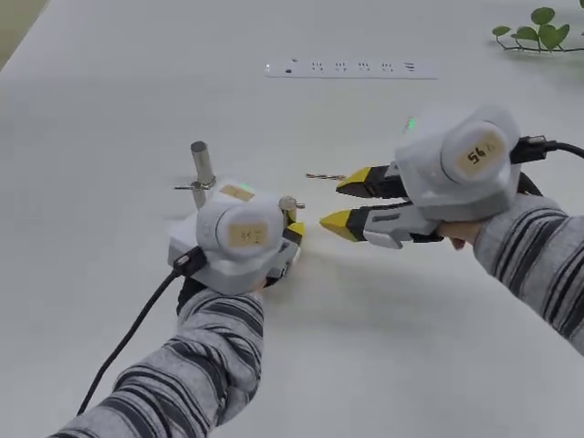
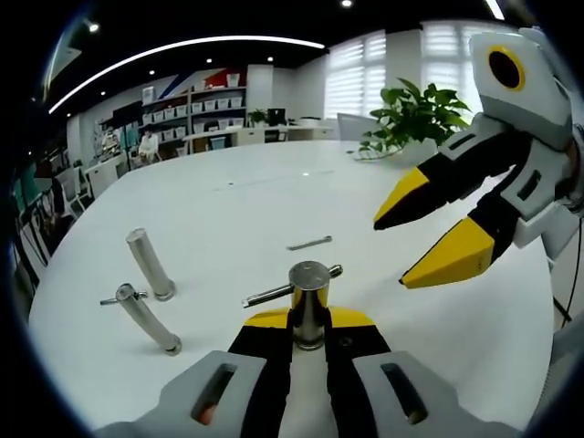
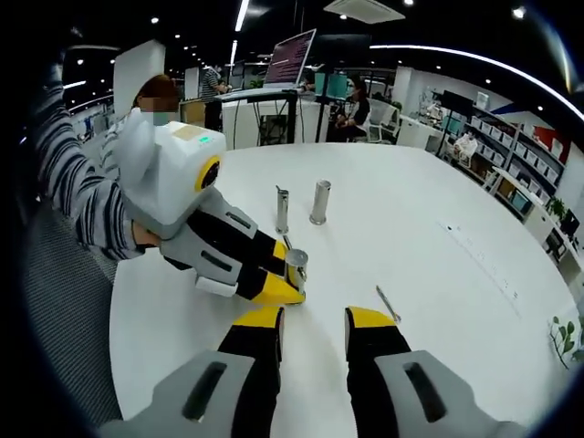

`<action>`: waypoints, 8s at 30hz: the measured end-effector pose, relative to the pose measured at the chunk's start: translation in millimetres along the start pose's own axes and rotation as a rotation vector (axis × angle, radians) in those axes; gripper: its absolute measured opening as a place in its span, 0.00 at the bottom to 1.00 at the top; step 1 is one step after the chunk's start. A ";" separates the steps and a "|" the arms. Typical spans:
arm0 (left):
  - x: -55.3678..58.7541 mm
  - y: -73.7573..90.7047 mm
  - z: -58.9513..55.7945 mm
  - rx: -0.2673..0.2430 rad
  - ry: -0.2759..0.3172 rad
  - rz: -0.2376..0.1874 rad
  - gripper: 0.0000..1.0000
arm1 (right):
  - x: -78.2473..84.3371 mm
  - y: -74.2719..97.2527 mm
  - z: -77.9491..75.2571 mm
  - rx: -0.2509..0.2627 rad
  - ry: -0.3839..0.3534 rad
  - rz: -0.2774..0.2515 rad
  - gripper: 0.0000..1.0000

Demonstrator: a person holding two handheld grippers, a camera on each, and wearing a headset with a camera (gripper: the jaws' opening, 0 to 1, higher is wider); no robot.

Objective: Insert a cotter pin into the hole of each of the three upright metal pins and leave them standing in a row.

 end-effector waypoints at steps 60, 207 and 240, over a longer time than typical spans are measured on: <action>6.9 33.6 3.4 0.014 -0.004 -0.008 0.40 | -33.0 -1.5 1.9 -0.023 -0.196 -0.098 0.30; -7.9 100.6 7.0 0.095 -0.040 -0.128 0.99 | -0.7 -5.9 23.7 0.297 -0.379 0.108 0.08; -6.9 93.1 8.4 0.104 -0.079 -0.092 0.99 | -1.9 -18.1 53.1 0.411 -0.502 0.156 0.09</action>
Point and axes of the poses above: the centre of the closed fingertips' face, and the gripper's own axes: y roughly backward along the fingers, z roughly to its left, x roughly out of its underside, the point moved 3 cm from there along y, roughly backward along the fingers, and after that the axes turned 13 degrees about x, right-handed, at the moved point
